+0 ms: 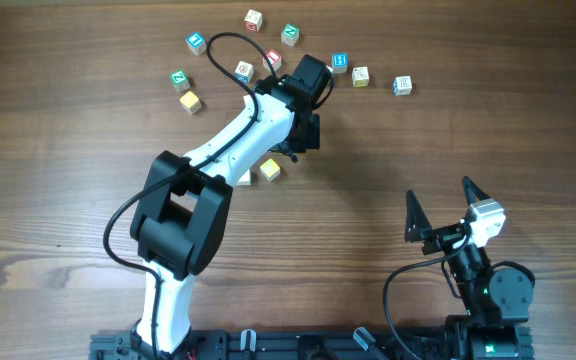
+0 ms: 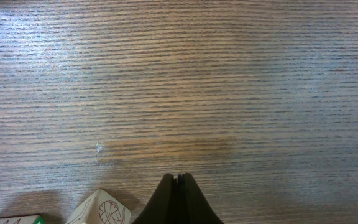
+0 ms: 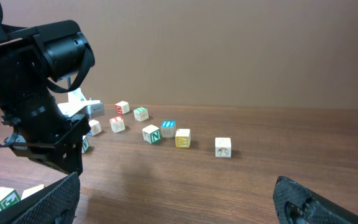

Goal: Form a horizontal line

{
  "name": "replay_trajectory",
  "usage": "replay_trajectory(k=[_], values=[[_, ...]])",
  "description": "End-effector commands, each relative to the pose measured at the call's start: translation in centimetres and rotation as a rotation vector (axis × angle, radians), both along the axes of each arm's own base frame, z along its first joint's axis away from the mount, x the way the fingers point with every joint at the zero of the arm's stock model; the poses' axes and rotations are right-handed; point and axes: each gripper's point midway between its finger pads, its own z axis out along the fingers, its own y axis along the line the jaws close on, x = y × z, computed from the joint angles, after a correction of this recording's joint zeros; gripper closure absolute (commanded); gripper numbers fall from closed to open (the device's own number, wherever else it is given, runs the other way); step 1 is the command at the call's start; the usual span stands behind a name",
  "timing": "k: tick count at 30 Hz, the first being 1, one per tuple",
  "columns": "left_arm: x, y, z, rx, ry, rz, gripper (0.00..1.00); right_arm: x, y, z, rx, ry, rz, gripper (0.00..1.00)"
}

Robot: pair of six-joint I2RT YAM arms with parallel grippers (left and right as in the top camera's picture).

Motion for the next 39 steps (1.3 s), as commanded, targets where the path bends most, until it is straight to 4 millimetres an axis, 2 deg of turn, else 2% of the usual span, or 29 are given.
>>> replay_trajectory(k=[1, 5, 15, 21, 28, 39], values=[[-0.2, 0.3, -1.2, 0.03, 0.015, 0.002, 0.96, -0.1, 0.3, 0.3, 0.003, -0.012, 0.014, 0.0], [0.8, 0.4, -1.0, 0.043, -0.033, 0.01, 0.96, -0.1, 0.3, 0.3, 0.003, -0.012, 0.014, 0.0], [1.0, 0.3, -1.0, 0.038, -0.042, 0.006, 0.96, -0.1, 0.3, 0.3, 0.003, -0.011, 0.014, 0.0], [0.4, 0.6, -3.0, 0.067, 0.004, 0.001, 0.96, -0.1, 0.3, 0.3, 0.003, -0.011, 0.014, 0.0], [-1.0, 1.6, -3.3, 0.107, 0.066, -0.001, 0.96, -0.1, 0.3, 0.3, 0.003, -0.012, 0.014, 0.0], [-1.8, 2.0, -3.3, 0.126, 0.095, -0.002, 0.96, -0.1, 0.3, 0.3, 0.003, -0.012, 0.014, 0.0]])
